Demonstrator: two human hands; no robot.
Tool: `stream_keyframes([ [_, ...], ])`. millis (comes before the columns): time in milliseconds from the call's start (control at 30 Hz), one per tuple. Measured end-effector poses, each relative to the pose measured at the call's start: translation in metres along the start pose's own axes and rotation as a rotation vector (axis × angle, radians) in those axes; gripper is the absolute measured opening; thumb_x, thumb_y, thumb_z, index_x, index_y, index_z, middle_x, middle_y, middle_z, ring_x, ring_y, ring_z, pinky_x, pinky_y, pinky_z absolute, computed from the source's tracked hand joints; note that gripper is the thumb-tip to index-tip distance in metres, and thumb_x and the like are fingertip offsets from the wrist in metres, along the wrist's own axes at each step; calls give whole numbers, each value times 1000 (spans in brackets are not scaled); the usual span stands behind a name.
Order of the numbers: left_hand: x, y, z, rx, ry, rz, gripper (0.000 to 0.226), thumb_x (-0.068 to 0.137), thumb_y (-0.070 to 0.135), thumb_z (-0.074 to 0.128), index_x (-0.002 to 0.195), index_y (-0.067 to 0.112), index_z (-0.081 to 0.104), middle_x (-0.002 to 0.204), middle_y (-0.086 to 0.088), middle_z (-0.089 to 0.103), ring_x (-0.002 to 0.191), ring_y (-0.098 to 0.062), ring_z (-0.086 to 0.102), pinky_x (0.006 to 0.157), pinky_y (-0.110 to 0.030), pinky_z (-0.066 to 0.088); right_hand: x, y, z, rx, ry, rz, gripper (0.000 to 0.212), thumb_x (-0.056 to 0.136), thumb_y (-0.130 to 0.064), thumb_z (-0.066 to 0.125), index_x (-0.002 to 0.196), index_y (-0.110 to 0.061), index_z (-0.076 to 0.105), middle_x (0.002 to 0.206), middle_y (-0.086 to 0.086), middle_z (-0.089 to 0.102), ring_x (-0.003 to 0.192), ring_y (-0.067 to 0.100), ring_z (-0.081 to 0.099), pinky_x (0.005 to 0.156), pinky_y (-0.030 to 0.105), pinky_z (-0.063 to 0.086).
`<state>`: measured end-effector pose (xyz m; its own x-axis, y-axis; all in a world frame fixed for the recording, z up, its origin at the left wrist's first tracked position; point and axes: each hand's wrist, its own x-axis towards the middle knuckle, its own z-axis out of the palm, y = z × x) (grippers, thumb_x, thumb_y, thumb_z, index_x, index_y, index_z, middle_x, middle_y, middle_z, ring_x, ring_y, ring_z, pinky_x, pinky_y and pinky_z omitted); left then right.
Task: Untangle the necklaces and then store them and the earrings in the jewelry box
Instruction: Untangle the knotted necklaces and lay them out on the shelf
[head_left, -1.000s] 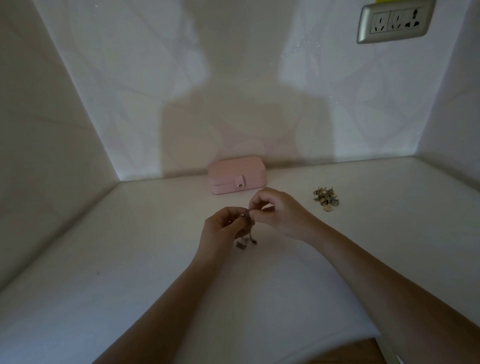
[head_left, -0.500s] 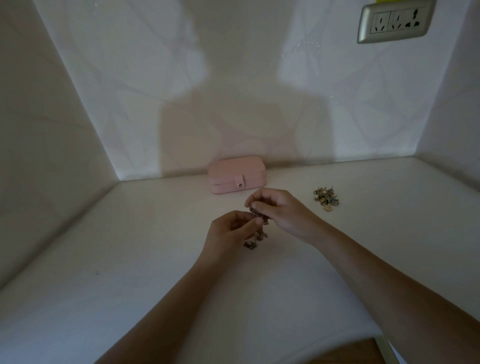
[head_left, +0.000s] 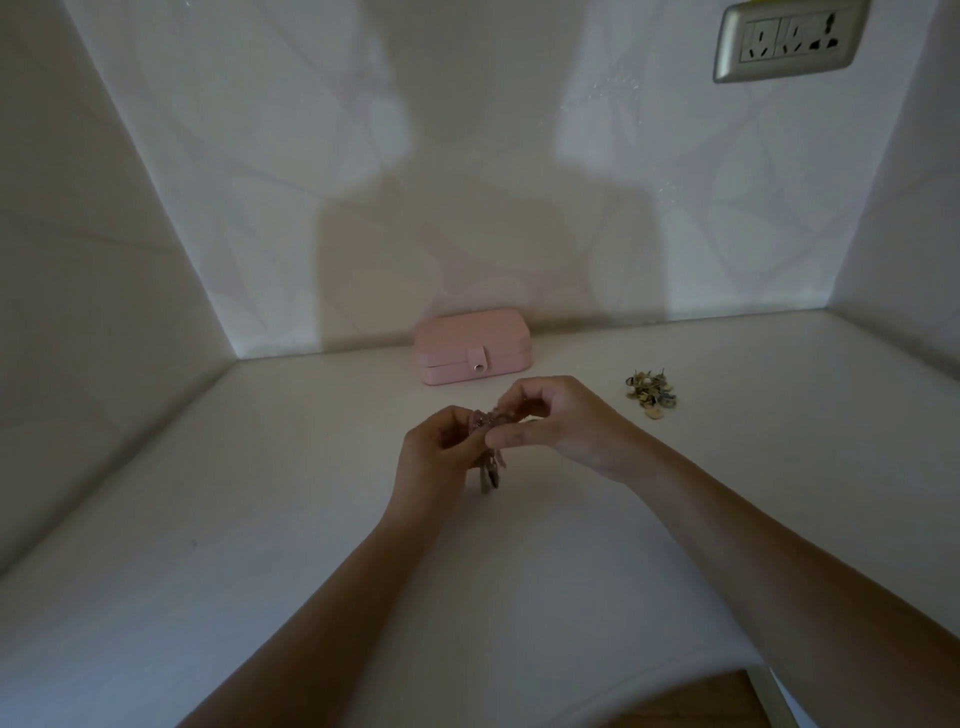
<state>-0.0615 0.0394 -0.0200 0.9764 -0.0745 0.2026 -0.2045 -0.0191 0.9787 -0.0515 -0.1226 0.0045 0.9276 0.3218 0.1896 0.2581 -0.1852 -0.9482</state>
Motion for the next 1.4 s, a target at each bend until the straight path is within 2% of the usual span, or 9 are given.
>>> stream_keyframes([
  [133, -3, 1, 6, 21, -91, -36, 24, 92, 16, 57, 79, 0, 69, 68, -10, 69, 65, -20, 62, 69, -36, 52, -2, -1, -2, 249, -80, 4, 9, 78, -10, 73, 84, -10, 66, 85, 4, 69, 83, 13, 65, 79, 22, 50],
  [267, -4, -8, 4, 215, -199, 26, 20, 90, 3, 60, 85, 15, 75, 85, -11, 73, 79, -17, 64, 83, -40, 52, -1, 2, -6, 142, -86, 86, 30, 79, -9, 74, 108, -9, 64, 90, 1, 68, 82, 10, 64, 73, 18, 48],
  [333, -6, -11, 7, 264, -187, 20, 28, 89, 3, 61, 81, 25, 75, 80, -1, 74, 76, -9, 65, 79, -34, 52, -2, 3, -6, 22, -75, 91, 29, 80, -11, 75, 108, -13, 68, 93, -1, 70, 86, 6, 65, 77, 15, 47],
  [433, -7, -5, 8, 256, -120, 12, 13, 88, 13, 66, 77, 12, 73, 70, 1, 72, 68, -9, 66, 69, -29, 50, -2, 1, -7, 82, -60, 99, 20, 80, -14, 75, 99, -9, 73, 87, 1, 73, 81, 8, 66, 77, 17, 49],
  [600, -5, 7, 2, 234, 14, -58, 47, 91, 38, 58, 60, 3, 57, 49, -4, 54, 41, -13, 49, 44, -22, 42, -2, 1, -9, 178, -202, 122, 22, 80, -3, 72, 101, -12, 68, 87, -1, 70, 85, 10, 64, 77, 21, 51],
  [700, -7, 9, 2, 200, -29, -96, 58, 96, 46, 46, 69, -2, 65, 55, -11, 55, 45, -17, 44, 40, -20, 34, -2, 2, -6, 127, -181, 120, 30, 77, -5, 76, 104, -18, 68, 83, -1, 65, 78, 10, 63, 76, 21, 51],
  [967, -4, 4, 6, 32, -182, -18, 35, 77, 37, 65, 93, 6, 72, 80, -9, 70, 79, -23, 67, 87, -43, 55, 3, 10, -5, -47, 79, 7, 19, 75, -14, 79, 91, -8, 72, 91, 6, 74, 88, 12, 68, 84, 25, 53],
  [1133, -2, -2, 2, 13, -177, -69, 17, 81, 22, 69, 79, 5, 72, 76, -12, 71, 72, -24, 66, 79, -37, 55, 2, 6, -8, 314, -5, 57, 17, 80, -15, 71, 86, -1, 63, 78, 4, 66, 82, 17, 62, 90, 31, 51],
  [1400, -1, -2, 3, -11, -78, -133, 13, 88, 19, 65, 85, 18, 77, 86, 0, 75, 79, -9, 65, 82, -24, 51, 7, 10, -9, 429, 51, 121, 15, 94, -16, 57, 81, -9, 58, 71, 2, 63, 73, 15, 60, 79, 29, 53],
])
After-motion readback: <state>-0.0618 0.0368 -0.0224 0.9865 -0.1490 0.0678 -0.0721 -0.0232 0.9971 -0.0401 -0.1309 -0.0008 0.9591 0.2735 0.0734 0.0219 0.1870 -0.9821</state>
